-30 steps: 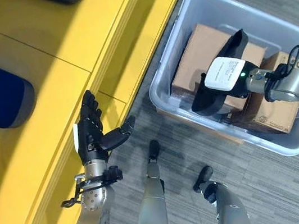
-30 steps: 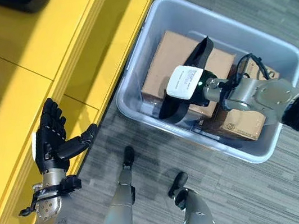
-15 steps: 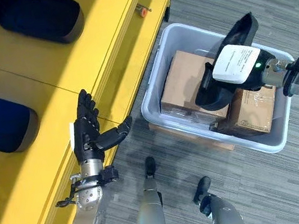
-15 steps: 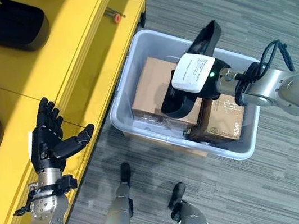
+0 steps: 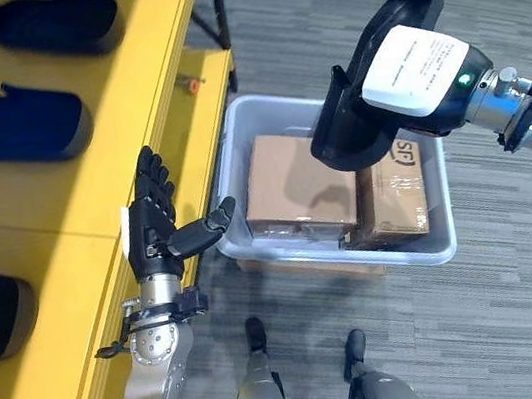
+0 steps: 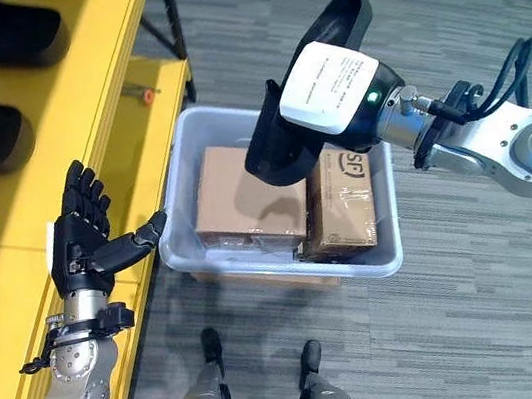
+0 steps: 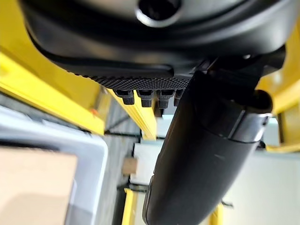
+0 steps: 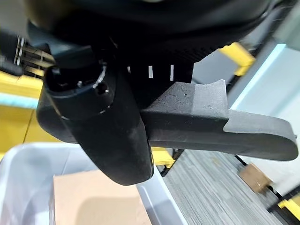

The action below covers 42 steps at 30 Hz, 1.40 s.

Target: Move parts from the plastic box to the shelf.

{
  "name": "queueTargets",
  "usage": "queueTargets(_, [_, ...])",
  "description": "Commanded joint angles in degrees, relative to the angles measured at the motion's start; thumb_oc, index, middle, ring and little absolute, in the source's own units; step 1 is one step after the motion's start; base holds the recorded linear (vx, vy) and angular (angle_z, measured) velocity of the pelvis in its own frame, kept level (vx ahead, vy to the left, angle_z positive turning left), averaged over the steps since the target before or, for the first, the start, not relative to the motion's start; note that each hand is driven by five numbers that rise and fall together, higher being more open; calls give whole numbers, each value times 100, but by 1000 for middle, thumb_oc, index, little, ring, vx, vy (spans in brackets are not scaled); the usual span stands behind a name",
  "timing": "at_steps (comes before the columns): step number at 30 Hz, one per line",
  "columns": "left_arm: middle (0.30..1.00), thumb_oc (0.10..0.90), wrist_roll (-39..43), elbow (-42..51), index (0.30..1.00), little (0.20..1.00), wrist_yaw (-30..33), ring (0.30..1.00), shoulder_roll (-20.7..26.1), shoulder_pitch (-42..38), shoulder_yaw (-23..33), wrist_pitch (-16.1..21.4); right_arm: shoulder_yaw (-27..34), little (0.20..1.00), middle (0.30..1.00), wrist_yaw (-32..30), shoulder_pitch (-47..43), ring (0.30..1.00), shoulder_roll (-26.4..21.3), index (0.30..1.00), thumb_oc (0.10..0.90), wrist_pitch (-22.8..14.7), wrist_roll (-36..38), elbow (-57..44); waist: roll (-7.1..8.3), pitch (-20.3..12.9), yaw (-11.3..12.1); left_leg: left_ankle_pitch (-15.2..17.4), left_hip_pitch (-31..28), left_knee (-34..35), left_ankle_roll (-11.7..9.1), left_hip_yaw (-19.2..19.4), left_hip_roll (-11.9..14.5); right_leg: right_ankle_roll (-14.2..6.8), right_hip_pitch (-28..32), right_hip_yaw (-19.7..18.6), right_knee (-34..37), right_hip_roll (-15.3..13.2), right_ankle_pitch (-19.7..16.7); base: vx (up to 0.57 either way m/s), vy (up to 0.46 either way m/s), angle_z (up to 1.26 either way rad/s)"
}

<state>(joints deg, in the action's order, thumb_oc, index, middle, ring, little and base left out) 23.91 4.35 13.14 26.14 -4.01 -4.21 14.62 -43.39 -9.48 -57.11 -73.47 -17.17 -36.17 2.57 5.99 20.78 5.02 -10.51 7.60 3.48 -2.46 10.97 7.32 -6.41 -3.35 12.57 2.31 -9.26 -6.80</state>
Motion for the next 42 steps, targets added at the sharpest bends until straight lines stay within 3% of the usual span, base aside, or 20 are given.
queueTargets(1, [1000,900,-526,135,1000,1000,-31,1000,245,-156,-163,526,675,300,300,-531,37,300,460,300,400,243,825,81,141,-1181,-51,418,-325,98,-255,145,341,-352,543,204,-237,-61,726,86,44,-42])
queueTargets(5, [1000,900,-579,164,1000,1000,-72,1000,262,-203,-270,555,1120,300,300,-581,396,300,764,300,400,230,1141,146,115,-1317,-138,520,-556,94,-230,326,356,-356,644,42,-207,-70,725,51,29,-36])
queueTargets(10, [1000,900,-1304,205,1000,1000,159,1000,507,-373,-324,574,1525,300,300,-683,711,300,1009,300,400,197,1489,369,61,-1438,-253,605,-727,99,-218,407,356,-365,727,-66,-161,-91,724,43,20,-15])
queueTargets(22, [1000,900,-3736,447,1000,1000,996,1000,1188,-880,-537,416,2172,300,300,-797,1523,300,1142,300,400,71,1891,474,116,-1655,-395,672,-905,129,-246,343,369,-362,992,-68,-19,-81,755,13,2,-3])
queueTargets(27, [1000,900,-4360,525,1000,1000,1143,1000,1387,-1084,-653,383,2202,300,300,-816,1634,300,1211,300,400,19,1972,464,145,-1702,-417,685,-910,142,-243,322,353,-363,1006,-117,59,-82,698,0,0,0])
queueTargets(42, [1000,900,-4881,366,1000,1000,1276,1000,1473,-1683,-1339,381,1875,300,300,-878,1287,300,1425,300,400,-39,1983,418,163,-1728,-513,697,-927,151,-233,267,337,-344,1027,-185,123,-96,644,0,0,0])
